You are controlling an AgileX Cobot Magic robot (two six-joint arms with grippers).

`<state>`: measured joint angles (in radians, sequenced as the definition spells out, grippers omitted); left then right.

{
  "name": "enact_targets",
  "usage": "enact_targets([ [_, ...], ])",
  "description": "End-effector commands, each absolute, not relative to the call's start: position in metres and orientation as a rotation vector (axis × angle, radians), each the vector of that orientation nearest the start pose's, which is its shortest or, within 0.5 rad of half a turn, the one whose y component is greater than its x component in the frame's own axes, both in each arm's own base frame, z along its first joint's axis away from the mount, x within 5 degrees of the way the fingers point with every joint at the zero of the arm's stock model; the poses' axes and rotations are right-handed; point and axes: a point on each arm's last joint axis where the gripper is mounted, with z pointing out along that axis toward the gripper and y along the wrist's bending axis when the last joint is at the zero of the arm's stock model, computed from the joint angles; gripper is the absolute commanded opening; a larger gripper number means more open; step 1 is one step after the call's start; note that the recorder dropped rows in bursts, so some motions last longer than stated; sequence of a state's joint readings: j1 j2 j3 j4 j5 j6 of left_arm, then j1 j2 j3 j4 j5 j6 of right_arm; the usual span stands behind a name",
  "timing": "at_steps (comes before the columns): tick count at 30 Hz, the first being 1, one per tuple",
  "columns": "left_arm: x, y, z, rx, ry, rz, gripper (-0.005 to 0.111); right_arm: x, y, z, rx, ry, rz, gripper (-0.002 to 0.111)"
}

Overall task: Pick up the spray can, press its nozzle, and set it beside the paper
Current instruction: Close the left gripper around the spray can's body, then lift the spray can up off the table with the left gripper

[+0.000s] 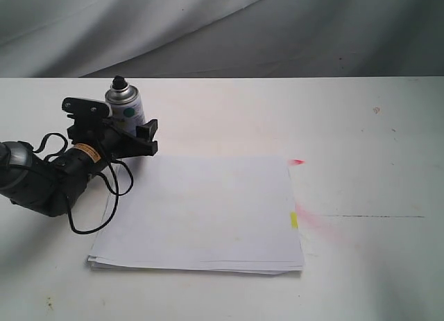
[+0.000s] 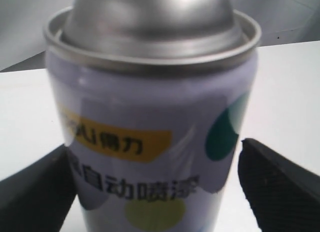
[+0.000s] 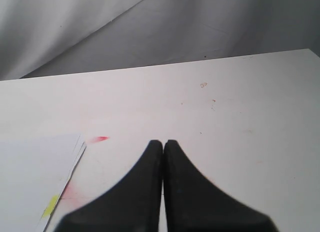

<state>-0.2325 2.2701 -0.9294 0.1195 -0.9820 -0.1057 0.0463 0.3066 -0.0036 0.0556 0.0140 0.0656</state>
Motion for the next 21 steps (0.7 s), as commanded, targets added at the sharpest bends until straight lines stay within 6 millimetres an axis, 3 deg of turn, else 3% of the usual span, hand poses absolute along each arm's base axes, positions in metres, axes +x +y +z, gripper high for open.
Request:
enact_targets([
  [1,0.387,-0.103,0.061,0.245,1.813,-0.281,0.072,0.08,0.003,0.191,0.06,1.801,0.105,0.0],
  [5,0.387,-0.103,0.061,0.247,1.812,-0.28,0.055,0.08,0.003,0.191,0.06,1.801,0.105,0.0],
  [11,0.387,-0.103,0.064,0.277,1.777,-0.257,0.002,0.08,0.003,0.191,0.06,1.801,0.105,0.0],
  [15,0.389,-0.103,0.075,0.291,1.756,-0.244,0.0,0.08,0.003,0.191,0.06,1.801,0.105,0.0],
  [21,0.39,-0.102,0.123,0.295,1.753,-0.226,0.0,0.08,0.003,0.191,0.06,1.801,0.105,0.0],
])
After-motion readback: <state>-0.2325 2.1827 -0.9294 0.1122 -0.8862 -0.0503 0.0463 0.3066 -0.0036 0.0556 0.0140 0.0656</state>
